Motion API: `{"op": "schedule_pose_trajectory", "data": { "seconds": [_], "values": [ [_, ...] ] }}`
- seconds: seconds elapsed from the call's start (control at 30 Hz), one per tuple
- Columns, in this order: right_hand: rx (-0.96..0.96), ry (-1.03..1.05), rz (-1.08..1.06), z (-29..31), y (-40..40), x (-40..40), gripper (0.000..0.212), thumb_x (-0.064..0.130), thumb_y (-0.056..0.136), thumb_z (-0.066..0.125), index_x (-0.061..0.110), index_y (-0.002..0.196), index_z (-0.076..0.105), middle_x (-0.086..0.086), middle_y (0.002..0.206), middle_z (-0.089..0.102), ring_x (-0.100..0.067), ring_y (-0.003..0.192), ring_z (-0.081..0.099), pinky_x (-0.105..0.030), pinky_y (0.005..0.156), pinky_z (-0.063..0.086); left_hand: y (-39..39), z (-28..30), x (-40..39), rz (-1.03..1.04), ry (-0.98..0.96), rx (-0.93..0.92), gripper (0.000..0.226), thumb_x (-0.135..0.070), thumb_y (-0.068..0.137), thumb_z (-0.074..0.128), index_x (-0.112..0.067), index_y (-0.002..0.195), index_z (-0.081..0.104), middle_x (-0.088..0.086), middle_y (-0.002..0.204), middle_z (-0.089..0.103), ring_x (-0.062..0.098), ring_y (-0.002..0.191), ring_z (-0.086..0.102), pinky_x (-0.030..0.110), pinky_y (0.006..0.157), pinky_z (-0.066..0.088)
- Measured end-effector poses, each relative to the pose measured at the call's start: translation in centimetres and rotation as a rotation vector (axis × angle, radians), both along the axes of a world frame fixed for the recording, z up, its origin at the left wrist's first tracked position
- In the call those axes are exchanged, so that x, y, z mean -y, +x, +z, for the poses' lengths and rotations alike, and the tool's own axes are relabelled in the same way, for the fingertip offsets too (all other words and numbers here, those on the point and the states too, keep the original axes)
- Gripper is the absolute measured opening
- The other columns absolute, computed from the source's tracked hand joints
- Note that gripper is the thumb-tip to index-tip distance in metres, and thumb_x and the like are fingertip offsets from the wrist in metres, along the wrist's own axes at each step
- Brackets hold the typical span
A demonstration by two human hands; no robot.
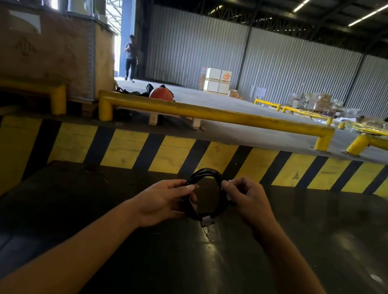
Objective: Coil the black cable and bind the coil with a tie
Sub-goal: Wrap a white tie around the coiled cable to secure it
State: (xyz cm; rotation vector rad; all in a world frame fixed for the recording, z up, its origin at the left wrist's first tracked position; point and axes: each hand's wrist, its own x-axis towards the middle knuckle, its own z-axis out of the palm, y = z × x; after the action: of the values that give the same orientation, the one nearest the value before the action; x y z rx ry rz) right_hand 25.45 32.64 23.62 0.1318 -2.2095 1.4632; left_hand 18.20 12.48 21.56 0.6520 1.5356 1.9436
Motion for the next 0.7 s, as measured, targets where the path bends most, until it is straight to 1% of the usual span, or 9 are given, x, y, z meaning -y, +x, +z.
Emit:
{"op": "schedule_pose_trajectory", "data": {
  "seconds": [0.07,0.13,0.2,0.27,0.33,0.4,0.5,0.6,0.7],
  "values": [
    [0.034,0.008,0.025,0.0,-0.1,-0.3,0.017,0.024,0.088,0.057,0.008,0.086,0.061,0.0,0.071,0.059,-0.003,0.061,0.056,-0.017,0.057,0.046,0.0,0.2,-0.3,0.049,0.034,0.009,0.039,-0.02,0.083,0.061,-0.008,0.12,0.058,0.017,0.11,0.059,0.029,0.103,0.061,0.042,0.082,0.056],
    [0.031,0.03,0.0,0.1,-0.1,-0.7,0.017,0.026,0.089,0.055,0.011,0.085,0.061,-0.002,0.077,0.061,-0.011,0.07,0.058,-0.024,0.064,0.045,0.2,0.6,-0.5,0.092,0.02,-0.026,0.032,-0.018,0.086,0.059,-0.008,0.116,0.06,0.016,0.102,0.06,0.025,0.094,0.065,0.041,0.08,0.057],
    [-0.035,0.025,-0.075,0.6,-0.2,-1.2,0.015,0.026,0.089,0.055,0.013,0.086,0.062,-0.004,0.085,0.064,-0.017,0.08,0.06,-0.028,0.07,0.047,0.2,0.8,-0.5,0.14,-0.021,-0.084,0.023,-0.015,0.09,0.056,-0.009,0.112,0.061,0.013,0.095,0.062,0.02,0.084,0.069,0.037,0.074,0.058],
    [-0.125,-0.021,-0.134,1.2,0.0,-1.6,0.016,0.028,0.088,0.057,0.013,0.088,0.063,-0.006,0.09,0.065,-0.02,0.086,0.061,-0.034,0.075,0.048,0.3,0.8,-0.5,0.182,-0.066,-0.139,0.02,-0.014,0.092,0.054,-0.011,0.11,0.06,0.011,0.093,0.062,0.016,0.079,0.071,0.032,0.069,0.058],
    [-0.187,-0.047,-0.143,1.8,0.2,-1.4,0.019,0.03,0.086,0.059,0.013,0.088,0.065,-0.012,0.089,0.065,-0.024,0.084,0.061,-0.036,0.071,0.048,0.4,0.6,-0.7,0.227,-0.091,-0.174,0.021,-0.014,0.092,0.055,-0.011,0.113,0.057,0.012,0.094,0.062,0.014,0.077,0.071,0.029,0.066,0.058],
    [-0.214,-0.045,-0.131,2.2,0.4,-0.9,0.016,0.031,0.086,0.06,0.016,0.085,0.065,-0.013,0.084,0.064,-0.024,0.076,0.059,-0.033,0.065,0.046,0.5,0.6,-1.0,0.264,-0.107,-0.19,0.028,-0.013,0.091,0.056,-0.009,0.119,0.054,0.013,0.096,0.061,0.014,0.076,0.072,0.028,0.064,0.058],
    [-0.186,-0.086,-0.036,2.6,0.7,-0.2,0.012,0.028,0.087,0.058,0.017,0.082,0.062,-0.007,0.078,0.061,-0.012,0.068,0.057,-0.025,0.059,0.044,0.9,0.9,-1.6,0.267,-0.106,-0.179,0.03,-0.01,0.092,0.055,-0.011,0.121,0.051,0.014,0.096,0.061,0.014,0.075,0.072,0.027,0.061,0.058],
    [-0.131,0.016,0.0,2.3,0.5,0.2,0.013,0.024,0.088,0.057,0.012,0.086,0.06,-0.003,0.075,0.061,-0.009,0.064,0.056,-0.023,0.059,0.045,1.4,1.3,-2.1,0.258,-0.106,-0.168,0.024,-0.009,0.092,0.054,-0.015,0.115,0.054,0.014,0.096,0.061,0.013,0.072,0.072,0.027,0.059,0.057],
    [-0.089,0.06,-0.034,1.9,0.3,0.5,0.015,0.026,0.088,0.057,0.011,0.089,0.06,0.001,0.072,0.061,-0.002,0.058,0.056,-0.014,0.051,0.042,1.9,1.7,-2.5,0.25,-0.103,-0.148,0.027,-0.009,0.092,0.053,-0.014,0.119,0.052,0.015,0.101,0.061,0.017,0.079,0.07,0.03,0.06,0.059]
  ]
}}
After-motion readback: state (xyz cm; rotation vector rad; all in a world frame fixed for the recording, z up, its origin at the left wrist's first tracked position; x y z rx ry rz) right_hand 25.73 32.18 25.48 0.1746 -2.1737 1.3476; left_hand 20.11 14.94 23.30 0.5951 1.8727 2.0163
